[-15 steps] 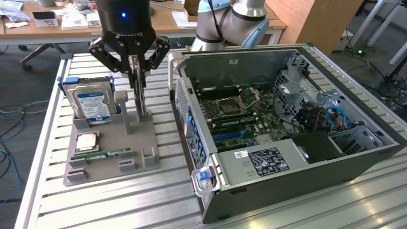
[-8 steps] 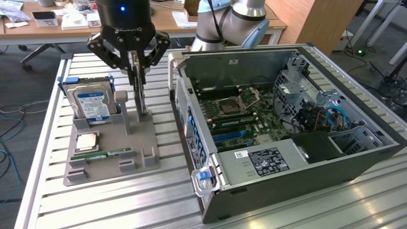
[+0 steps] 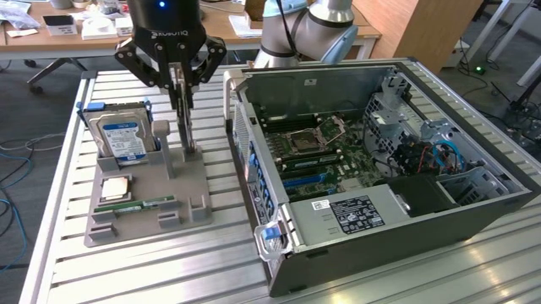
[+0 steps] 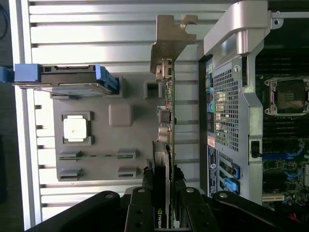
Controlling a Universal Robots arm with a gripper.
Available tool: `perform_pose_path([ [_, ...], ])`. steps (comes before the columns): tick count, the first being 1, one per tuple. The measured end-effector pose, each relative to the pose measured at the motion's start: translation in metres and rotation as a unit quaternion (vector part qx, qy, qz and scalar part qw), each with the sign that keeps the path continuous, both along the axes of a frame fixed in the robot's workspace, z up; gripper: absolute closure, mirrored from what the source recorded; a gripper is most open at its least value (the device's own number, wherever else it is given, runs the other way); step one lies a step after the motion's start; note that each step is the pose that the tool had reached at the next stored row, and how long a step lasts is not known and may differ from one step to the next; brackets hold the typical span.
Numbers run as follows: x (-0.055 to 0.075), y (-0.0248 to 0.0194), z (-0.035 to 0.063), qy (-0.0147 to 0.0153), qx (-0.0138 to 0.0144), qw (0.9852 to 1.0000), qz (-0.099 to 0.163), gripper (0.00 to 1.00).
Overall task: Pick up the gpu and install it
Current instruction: 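Pick up the gpu and move the gpu toward the slot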
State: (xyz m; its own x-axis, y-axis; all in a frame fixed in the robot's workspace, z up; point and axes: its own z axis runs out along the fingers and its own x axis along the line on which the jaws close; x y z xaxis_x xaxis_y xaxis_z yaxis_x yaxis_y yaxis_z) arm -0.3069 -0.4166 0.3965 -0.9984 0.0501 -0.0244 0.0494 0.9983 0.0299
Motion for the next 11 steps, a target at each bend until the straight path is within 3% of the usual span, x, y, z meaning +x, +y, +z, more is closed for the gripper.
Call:
perform_pose_path([
  [11,0.000,0.0000,0.0117,0.0000,0.0000,1.0000,0.000,0.73],
])
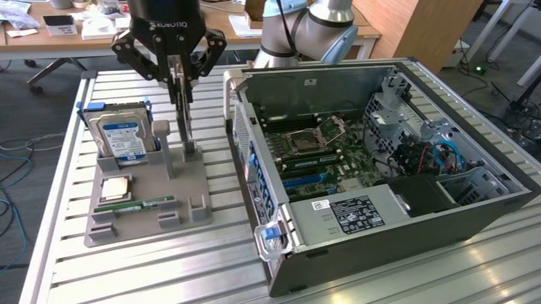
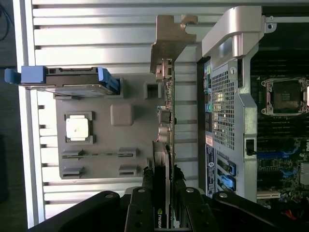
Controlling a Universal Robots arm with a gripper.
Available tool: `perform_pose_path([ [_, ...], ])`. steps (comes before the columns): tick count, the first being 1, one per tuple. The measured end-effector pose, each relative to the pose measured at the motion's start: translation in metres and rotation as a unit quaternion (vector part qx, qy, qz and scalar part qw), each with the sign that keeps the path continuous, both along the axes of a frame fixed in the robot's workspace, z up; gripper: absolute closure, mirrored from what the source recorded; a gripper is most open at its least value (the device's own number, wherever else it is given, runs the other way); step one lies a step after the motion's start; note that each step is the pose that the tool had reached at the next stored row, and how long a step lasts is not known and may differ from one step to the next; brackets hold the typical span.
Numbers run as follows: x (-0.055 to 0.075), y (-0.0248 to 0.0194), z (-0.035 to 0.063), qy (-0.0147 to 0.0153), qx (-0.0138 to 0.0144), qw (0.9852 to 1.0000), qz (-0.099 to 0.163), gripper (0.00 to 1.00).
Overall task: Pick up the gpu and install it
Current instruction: 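Pick up the gpu and move the gpu toward the slot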
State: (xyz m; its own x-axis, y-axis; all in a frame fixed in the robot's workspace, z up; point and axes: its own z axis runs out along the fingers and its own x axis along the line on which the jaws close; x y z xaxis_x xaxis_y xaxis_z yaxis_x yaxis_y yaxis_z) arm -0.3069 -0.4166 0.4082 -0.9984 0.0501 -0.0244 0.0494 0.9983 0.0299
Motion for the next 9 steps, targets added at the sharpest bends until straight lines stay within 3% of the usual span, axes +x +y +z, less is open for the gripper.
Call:
perform_pose_path([
  [9,0.000,0.0000,0.0144,0.0000,0.0000,1.0000,0.000,0.73],
])
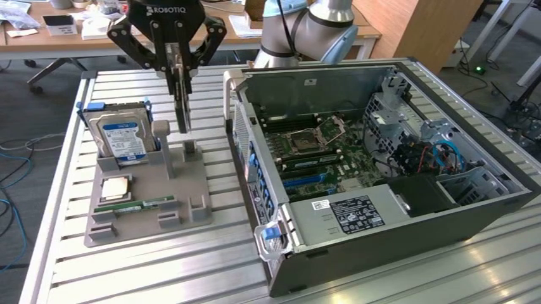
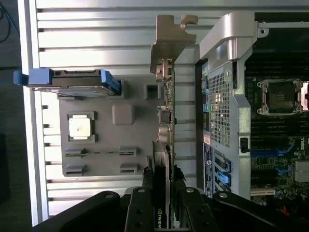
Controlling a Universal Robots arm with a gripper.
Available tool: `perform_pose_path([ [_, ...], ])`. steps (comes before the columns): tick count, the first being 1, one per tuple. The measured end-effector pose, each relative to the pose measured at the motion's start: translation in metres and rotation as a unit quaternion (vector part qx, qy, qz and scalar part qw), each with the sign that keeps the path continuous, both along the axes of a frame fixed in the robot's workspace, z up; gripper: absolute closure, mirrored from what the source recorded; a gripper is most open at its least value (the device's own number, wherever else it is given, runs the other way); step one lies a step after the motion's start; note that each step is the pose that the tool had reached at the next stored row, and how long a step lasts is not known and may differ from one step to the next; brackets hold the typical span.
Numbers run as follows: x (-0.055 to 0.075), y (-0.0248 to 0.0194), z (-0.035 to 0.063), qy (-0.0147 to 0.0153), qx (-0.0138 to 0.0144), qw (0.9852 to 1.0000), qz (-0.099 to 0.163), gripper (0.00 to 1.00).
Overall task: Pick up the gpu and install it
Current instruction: 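Pick up the gpu and move the gpu toward the slot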
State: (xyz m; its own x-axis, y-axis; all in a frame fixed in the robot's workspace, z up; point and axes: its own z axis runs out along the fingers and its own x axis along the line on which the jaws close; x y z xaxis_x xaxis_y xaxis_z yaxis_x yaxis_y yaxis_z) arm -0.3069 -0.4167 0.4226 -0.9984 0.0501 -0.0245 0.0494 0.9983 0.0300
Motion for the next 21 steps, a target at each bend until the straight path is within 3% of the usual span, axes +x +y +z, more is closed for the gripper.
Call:
perform_pose_path([
  [21,0.000,0.0000,0.0168,0.0000,0.0000,1.0000,0.000,0.73],
])
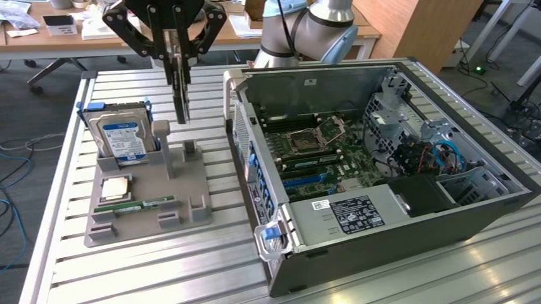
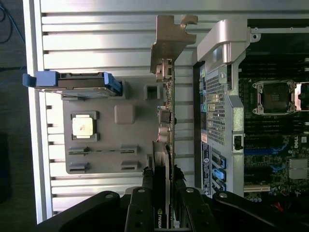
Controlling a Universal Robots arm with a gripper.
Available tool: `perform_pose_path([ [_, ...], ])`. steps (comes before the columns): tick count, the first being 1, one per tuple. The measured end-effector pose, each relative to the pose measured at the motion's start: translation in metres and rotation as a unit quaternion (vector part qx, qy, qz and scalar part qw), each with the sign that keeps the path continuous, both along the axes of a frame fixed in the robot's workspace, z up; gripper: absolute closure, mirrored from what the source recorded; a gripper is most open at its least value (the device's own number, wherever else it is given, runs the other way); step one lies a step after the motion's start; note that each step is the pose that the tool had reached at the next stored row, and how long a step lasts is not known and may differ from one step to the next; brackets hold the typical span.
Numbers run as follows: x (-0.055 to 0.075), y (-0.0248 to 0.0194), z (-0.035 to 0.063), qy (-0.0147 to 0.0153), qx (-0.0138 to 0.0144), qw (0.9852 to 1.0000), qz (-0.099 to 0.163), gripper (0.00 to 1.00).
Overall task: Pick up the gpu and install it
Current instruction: 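Pick up the gpu and move the gpu toward the slot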
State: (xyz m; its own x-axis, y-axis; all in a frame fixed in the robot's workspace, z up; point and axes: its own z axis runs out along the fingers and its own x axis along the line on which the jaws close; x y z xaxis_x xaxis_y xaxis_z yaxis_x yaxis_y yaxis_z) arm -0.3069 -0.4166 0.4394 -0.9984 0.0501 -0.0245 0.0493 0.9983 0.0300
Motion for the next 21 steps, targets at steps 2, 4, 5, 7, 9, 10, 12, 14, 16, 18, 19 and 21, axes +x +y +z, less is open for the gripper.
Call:
perform_pose_path([
  [2,0.000,0.0000,0.0000,0.0000,0.0000,1.0000,0.000,0.73],
  [4,0.000,0.0000,0.0000,0.0000,0.0000,1.0000,0.000,0.73],
  [5,0.000,0.0000,0.0001,0.0000,0.0000,1.0000,0.000,0.73],
  [7,0.001,0.0000,0.0002,0.0002,-0.0001,1.0000,0.000,0.73],
  [9,0.004,0.0000,0.0001,0.0000,0.0000,1.0000,0.000,0.73],
  [10,0.006,0.0000,0.0000,0.0000,0.0000,1.0000,0.000,0.73],
  [12,0.010,0.0000,0.0001,0.0001,0.0000,1.0000,0.000,0.73],
  [14,0.014,0.0000,0.0001,0.0001,-0.0001,1.0000,0.000,0.73],
  [16,0.019,0.0000,0.0001,0.0000,0.0000,1.0000,0.000,0.73],
  [18,0.024,0.0000,0.0001,0.0001,0.0000,1.0000,0.000,0.73],
  [19,0.027,0.0000,0.0000,0.0000,0.0000,1.0000,0.000,0.73],
  [21,0.031,0.0000,0.0001,0.0000,0.0000,1.0000,0.000,0.73],
])
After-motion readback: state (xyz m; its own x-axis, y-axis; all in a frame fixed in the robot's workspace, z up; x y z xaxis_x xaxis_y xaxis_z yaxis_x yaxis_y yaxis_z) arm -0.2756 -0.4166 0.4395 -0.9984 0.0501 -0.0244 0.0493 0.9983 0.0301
